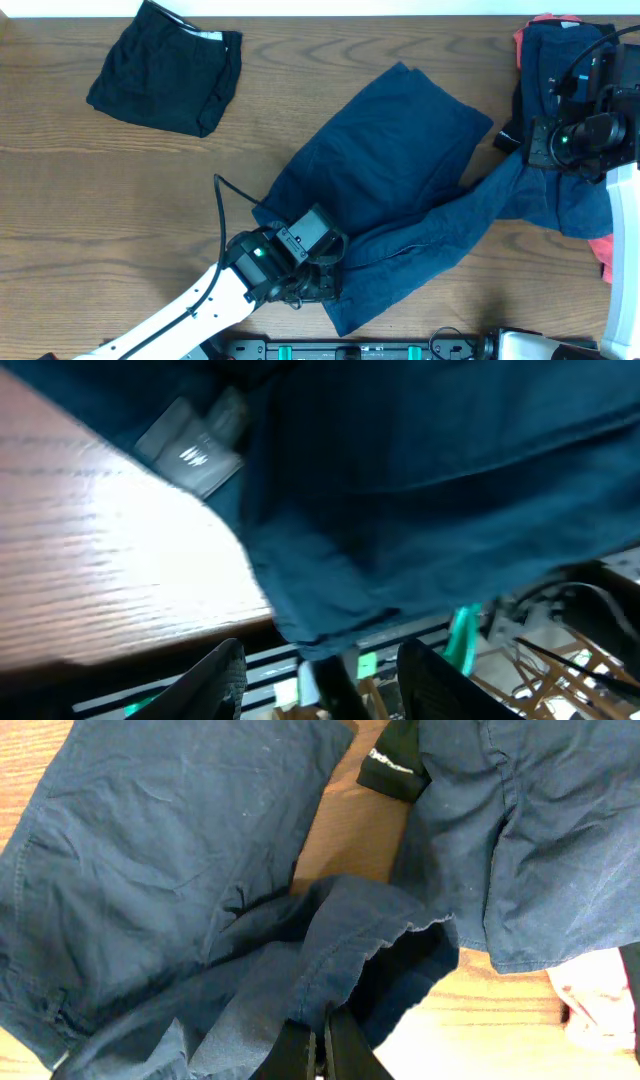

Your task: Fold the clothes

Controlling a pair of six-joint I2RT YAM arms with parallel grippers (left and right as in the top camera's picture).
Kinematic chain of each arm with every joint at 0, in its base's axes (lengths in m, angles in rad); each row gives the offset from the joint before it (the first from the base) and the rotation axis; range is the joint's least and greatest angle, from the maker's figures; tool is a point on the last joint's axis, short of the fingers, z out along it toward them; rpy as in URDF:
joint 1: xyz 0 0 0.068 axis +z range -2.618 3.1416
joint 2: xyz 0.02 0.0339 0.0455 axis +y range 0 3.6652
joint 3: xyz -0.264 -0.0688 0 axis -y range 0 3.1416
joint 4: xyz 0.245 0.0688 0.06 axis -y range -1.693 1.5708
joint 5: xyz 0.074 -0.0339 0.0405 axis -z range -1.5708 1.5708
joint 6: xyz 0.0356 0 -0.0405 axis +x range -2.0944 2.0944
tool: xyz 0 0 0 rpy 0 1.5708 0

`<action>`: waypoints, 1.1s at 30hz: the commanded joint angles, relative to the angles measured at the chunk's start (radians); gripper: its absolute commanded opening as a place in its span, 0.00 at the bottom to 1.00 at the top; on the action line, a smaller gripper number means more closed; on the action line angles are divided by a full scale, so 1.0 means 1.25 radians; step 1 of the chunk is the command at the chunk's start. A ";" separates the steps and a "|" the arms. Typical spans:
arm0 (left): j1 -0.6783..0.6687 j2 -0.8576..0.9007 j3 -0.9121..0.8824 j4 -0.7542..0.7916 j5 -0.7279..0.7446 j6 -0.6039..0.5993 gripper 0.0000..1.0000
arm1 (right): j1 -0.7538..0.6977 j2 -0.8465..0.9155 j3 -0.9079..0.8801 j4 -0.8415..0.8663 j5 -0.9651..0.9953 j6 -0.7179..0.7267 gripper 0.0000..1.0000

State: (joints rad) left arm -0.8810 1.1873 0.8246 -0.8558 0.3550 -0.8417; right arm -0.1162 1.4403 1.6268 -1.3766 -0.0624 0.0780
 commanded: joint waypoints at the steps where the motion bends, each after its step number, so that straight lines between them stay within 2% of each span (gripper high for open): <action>1: -0.011 -0.006 -0.054 0.010 0.000 -0.001 0.52 | 0.005 -0.002 0.006 -0.002 0.002 -0.013 0.01; 5: -0.045 -0.003 -0.083 0.020 -0.009 0.045 0.53 | 0.005 -0.002 0.006 -0.001 0.002 -0.013 0.01; 13: -0.101 0.013 -0.107 0.111 -0.067 0.045 0.53 | 0.005 -0.002 0.006 -0.003 0.002 -0.013 0.01; 18: -0.105 0.017 -0.114 0.171 -0.069 0.084 0.53 | 0.006 -0.002 0.006 -0.006 0.002 -0.013 0.01; 33: -0.106 0.016 -0.185 0.218 -0.053 0.080 0.52 | 0.006 -0.002 0.006 -0.012 0.001 -0.013 0.01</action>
State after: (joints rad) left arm -1.0073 1.2034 0.5976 -0.5922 0.2855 -0.7547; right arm -0.1162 1.4403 1.6268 -1.3903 -0.0624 0.0780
